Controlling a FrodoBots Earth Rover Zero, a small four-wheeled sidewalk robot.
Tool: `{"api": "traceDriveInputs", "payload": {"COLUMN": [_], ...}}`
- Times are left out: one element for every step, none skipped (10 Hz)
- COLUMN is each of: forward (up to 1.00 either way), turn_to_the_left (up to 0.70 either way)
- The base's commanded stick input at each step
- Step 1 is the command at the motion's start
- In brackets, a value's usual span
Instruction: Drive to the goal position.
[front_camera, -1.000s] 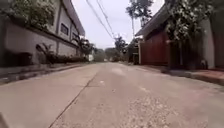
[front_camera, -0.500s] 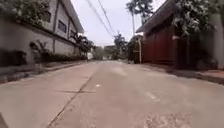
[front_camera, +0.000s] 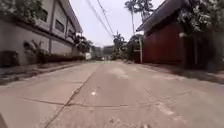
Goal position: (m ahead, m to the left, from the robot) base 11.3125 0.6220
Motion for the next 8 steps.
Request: {"api": "traceDriveInputs", "payload": {"forward": [1.0, 1.0, 1.0, 1.0, 1.0, 1.0, 1.0, 1.0], "turn_to_the_left": [0.03, 0.03, 0.03, 0.03, 0.03, 0.03, 0.03, 0.03]}}
